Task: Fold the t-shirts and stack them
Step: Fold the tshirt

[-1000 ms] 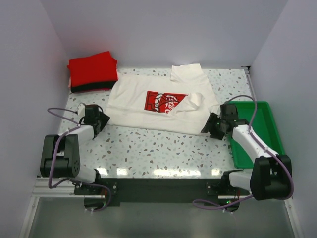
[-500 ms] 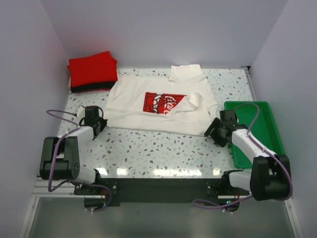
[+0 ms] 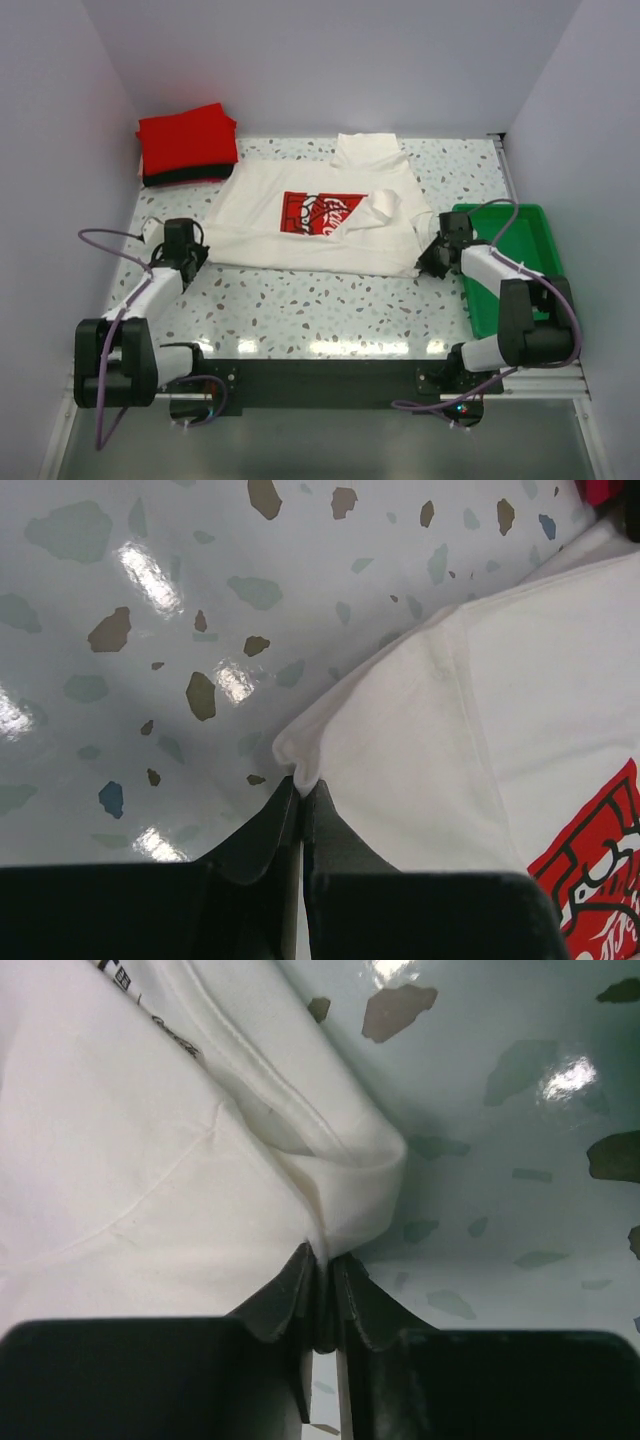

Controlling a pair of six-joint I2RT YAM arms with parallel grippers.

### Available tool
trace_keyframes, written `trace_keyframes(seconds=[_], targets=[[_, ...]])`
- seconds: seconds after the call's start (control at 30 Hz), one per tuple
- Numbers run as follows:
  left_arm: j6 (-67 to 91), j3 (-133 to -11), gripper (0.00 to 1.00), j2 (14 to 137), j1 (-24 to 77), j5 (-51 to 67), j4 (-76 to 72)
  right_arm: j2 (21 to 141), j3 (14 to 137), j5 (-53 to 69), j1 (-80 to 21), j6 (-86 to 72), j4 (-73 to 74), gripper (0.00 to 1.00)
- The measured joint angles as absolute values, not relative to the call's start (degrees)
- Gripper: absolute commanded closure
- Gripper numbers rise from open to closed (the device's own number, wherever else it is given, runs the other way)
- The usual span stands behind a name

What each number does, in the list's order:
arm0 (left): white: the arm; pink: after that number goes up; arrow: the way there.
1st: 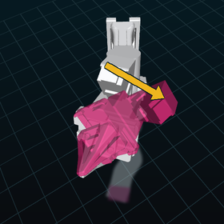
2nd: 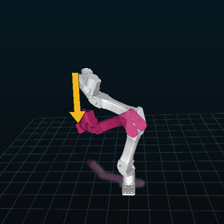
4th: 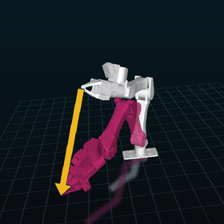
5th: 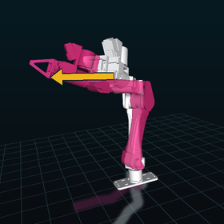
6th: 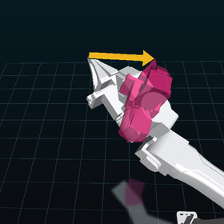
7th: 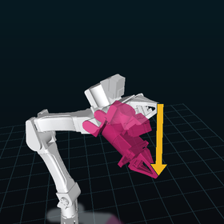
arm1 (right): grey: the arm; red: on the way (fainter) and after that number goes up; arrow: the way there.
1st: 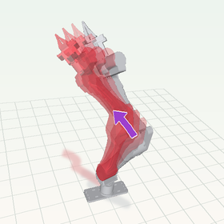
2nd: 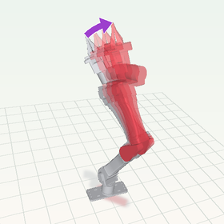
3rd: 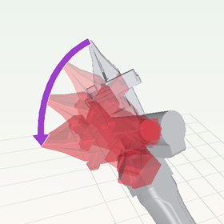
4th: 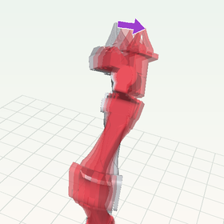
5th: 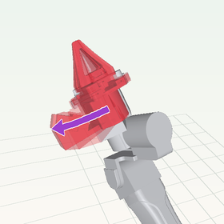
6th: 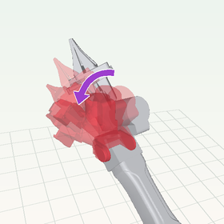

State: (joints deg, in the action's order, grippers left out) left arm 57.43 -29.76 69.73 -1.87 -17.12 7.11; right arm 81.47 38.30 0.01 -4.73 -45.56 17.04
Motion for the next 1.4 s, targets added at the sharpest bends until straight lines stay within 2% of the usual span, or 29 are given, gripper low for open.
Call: trace_keyframes(seconds=[0.07,0.17,0.47,0.6,0.67,0.7,0.77,0.8,0.87,0.9,1.0,1.13,1.3,1.4], targets=[[57.45,-29.65,1.00,66.96,-1.87,-18.06,9.37,81.69,38.28,1.02,-4.75,-45.63,17.80,0.99],[57.43,-29.30,1.00,61.84,-1.87,-19.73,12.95,79.53,38.28,1.30,-4.78,-45.34,20.25,1.00],[58.02,-27.75,1.00,49.36,-1.85,-22.74,25.21,57.06,38.28,2.66,-2.07,-42.24,34.61,1.00],[59.53,-26.70,0.99,45.84,-1.83,-22.72,30.35,50.41,38.15,3.84,-0.95,-41.36,41.76,0.95],[60.53,-26.50,0.89,44.53,-1.80,-22.48,32.53,48.05,38.06,4.47,-0.12,-41.10,44.99,0.91],[60.93,-26.48,0.74,44.01,-1.80,-22.28,33.45,47.11,37.98,4.64,0.23,-41.01,46.30,0.81],[61.73,-26.50,0.55,43.24,-1.83,-22.26,34.89,45.69,37.71,4.82,0.60,-40.71,48.38,0.71],[62.24,-26.50,0.39,43.05,-1.89,-22.52,35.40,44.93,37.63,4.60,0.84,-40.45,49.50,0.58],[62.52,-26.55,0.30,42.92,-1.98,-22.55,36.10,43.64,37.58,4.08,1.21,-39.94,51.53,0.47],[62.61,-26.63,0.25,42.92,-1.98,-22.50,36.36,43.03,37.58,4.08,1.21,-39.70,52.25,0.30],[61.52,-27.57,0.22,42.76,-1.98,-21.93,37.04,42.22,37.60,4.36,1.26,-38.50,53.19,0.22],[56.75,-29.58,0.29,42.39,-1.98,-17.91,34.15,43.53,37.82,6.76,1.23,-36.73,51.57,0.24],[50.52,-30.50,0.32,45.60,0.95,-8.73,24.27,51.92,40.91,7.53,-3.60,-35.31,45.23,0.46],[47.75,-31.59,0.32,50.61,8.62,-6.31,19.57,60.62,46.92,3.70,-12.62,-34.15,41.71,0.49]])
